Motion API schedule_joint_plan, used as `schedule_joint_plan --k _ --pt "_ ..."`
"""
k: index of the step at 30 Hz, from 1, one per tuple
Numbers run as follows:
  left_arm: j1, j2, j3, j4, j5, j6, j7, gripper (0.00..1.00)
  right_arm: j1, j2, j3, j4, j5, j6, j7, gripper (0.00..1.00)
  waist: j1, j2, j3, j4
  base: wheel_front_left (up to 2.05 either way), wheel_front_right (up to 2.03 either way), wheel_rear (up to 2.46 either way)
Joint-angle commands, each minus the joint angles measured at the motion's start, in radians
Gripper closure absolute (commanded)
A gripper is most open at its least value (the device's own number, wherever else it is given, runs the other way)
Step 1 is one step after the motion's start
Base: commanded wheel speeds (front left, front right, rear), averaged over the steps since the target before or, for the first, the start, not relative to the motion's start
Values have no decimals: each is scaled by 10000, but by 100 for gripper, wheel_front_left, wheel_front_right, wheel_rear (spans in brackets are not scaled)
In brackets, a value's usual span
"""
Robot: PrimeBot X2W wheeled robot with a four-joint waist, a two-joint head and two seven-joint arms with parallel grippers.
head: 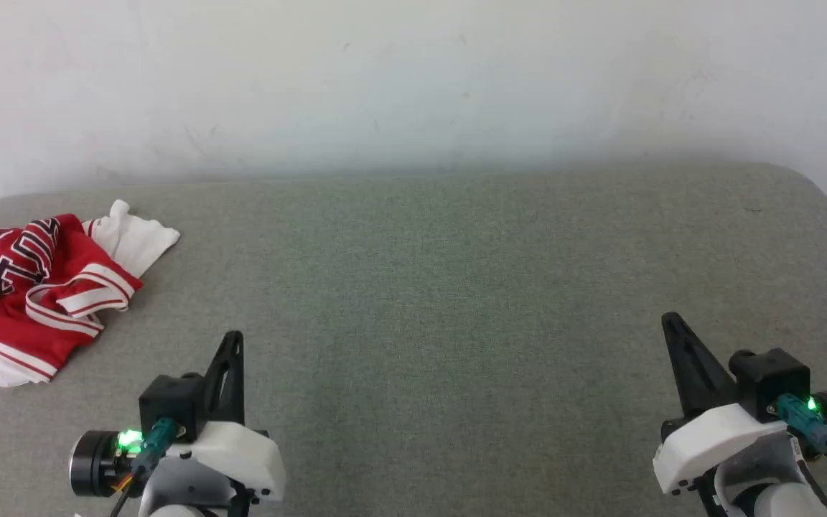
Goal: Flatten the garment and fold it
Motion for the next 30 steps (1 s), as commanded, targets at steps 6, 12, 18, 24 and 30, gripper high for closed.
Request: schedule_joint_plan --k 6,12,18,24,30 --pt "6 6 -10 -3 -4 -4 -5 0 4 -6 -4 10 7 0 -5 0 0 0 1 0 0 0 0" --pt "55 4 18 -53 -42 -21 -102 0 41 -5 -116 40 111 0 -104 0 0 0 3 8 0 0 0" --pt "127 1 57 -123 -92 -42 -228 0 91 -3 -264 70 240 -1 -230 0 0 0 2 16 0 0 0" --pt "202 -1 92 -187 -141 -64 -353 0 138 -2 -439 107 291 -1 -354 0 0 0 -7 23 0 0 0" --pt "281 -4 121 -243 -193 -85 -478 0 181 0 -618 156 326 -1 -480 0 0 0 -21 38 0 0 0"
